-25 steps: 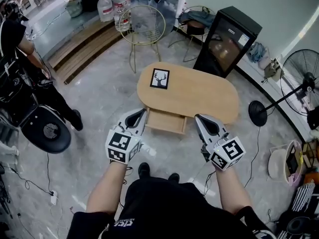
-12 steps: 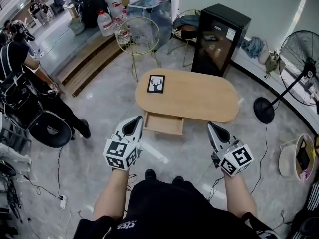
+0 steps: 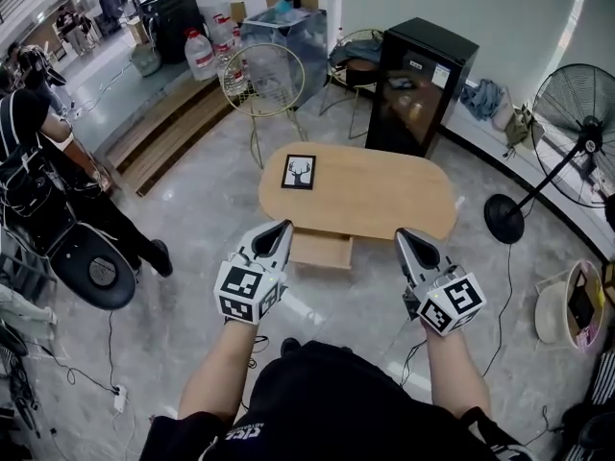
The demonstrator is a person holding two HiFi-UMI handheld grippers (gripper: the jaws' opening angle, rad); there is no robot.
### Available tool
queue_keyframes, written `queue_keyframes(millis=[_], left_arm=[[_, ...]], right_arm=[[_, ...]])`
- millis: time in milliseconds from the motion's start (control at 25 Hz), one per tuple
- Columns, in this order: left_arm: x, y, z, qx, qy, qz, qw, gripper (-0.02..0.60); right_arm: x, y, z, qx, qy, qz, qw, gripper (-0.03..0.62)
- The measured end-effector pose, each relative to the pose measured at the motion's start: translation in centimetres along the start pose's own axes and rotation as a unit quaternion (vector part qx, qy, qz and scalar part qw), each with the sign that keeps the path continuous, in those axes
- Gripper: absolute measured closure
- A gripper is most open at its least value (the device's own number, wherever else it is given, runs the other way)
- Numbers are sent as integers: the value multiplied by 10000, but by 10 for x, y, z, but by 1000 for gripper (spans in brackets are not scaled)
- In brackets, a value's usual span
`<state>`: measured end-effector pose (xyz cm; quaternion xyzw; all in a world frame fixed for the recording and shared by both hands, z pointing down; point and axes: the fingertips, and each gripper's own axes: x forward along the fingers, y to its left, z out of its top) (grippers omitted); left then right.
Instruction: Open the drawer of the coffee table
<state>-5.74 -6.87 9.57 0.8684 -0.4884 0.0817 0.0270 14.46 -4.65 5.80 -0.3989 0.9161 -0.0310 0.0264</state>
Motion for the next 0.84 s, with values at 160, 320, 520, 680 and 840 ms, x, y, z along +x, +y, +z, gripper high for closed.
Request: queue_keyframes(millis=[160,320,520,680,840], left_arm=[[1,9,3,-34,-62,-16,10000,578],[-3,22,4,-63,-75,28,9999,579],[-5,35,-1,-94,-53,79,9999,580],[-5,39,-3,-109,-52,96,9999,578],[-6,41,-4,-117,-51,95,9999,578]], right_arm=[[7,-3,7,-4,-34,-138,9999,592],[13,1,9,-61,10,-164,9998,592],[20,7,4,-67,62,-162,9998,592],[22,8,-2,-53,90,-158,9998,592],[23,8,-3,-77,101,-165,9998,592]])
